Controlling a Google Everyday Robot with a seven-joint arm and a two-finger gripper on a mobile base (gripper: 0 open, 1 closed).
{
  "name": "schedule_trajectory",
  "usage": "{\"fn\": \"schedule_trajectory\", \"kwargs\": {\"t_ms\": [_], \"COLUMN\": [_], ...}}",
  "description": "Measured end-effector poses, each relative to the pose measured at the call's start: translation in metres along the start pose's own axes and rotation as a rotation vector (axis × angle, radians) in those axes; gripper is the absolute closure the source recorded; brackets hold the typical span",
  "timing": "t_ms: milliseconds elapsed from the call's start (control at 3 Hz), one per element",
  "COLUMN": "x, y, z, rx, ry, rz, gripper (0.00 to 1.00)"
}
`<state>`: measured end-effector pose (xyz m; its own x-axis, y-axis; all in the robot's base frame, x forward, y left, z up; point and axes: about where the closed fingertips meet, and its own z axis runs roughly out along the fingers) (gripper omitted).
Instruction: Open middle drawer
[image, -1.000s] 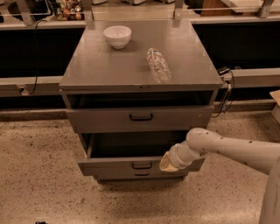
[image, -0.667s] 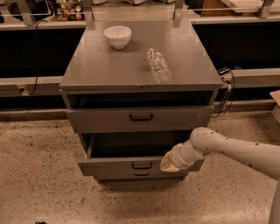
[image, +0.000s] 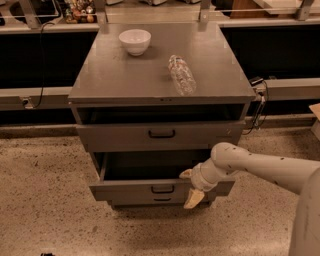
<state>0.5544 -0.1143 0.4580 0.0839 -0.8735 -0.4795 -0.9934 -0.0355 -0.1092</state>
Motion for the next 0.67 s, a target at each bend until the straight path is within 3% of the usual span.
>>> {"fn": "schedule_trajectory", "kwargs": {"t_ms": [333,667], "x": [0.005,0.016], "y": [-0.003,-0.01], "z": [0.007,0.012], "rx": [-0.027,-0.025], "ry": [0.043,0.085], "rz": [0.019,0.043], "gripper": [0.0,0.0]}}
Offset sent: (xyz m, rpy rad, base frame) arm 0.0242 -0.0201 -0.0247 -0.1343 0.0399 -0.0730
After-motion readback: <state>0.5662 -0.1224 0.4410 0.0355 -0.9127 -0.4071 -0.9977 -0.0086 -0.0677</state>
